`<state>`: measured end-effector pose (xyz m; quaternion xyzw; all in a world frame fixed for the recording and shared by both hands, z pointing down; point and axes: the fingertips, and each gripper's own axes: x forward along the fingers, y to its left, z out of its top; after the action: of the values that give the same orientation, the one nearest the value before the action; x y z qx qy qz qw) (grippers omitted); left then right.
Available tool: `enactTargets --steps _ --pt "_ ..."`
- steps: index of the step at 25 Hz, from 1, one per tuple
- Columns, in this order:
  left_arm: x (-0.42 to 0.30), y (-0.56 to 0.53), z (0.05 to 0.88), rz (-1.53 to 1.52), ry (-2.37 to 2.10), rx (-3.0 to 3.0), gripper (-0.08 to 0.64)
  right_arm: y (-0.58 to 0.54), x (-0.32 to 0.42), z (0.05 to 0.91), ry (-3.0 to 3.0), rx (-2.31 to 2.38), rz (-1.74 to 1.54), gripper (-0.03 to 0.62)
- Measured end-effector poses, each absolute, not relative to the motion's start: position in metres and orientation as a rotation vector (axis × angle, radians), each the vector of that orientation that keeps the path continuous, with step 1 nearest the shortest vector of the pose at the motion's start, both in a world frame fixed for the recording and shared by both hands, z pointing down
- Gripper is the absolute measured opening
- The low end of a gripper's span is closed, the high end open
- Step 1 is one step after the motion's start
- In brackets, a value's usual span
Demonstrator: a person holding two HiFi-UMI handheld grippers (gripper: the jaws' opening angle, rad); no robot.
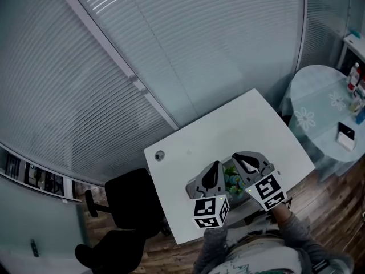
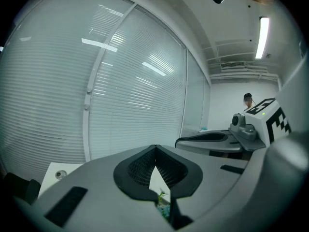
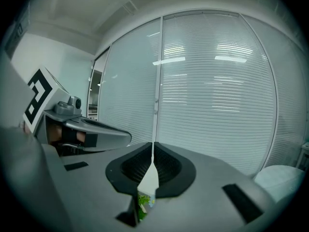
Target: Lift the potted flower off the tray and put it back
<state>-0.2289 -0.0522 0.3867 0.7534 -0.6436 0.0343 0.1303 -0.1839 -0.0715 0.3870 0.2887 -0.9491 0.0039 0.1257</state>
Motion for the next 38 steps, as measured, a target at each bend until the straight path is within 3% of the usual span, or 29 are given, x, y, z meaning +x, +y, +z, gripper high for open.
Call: enactTargets --steps 8,38 --pt "-0.259 -0.049 0.403 0.121 -1.770 2.266 0.011 -0.082 -0.206 0.405 -2.714 0.906 0.033 0.023" --pt "-0.274 -0.043 0.479 0.299 -1.793 2.158 0.011 -0.132 -0.158 0.471 -2.643 0.678 0.112 0.024"
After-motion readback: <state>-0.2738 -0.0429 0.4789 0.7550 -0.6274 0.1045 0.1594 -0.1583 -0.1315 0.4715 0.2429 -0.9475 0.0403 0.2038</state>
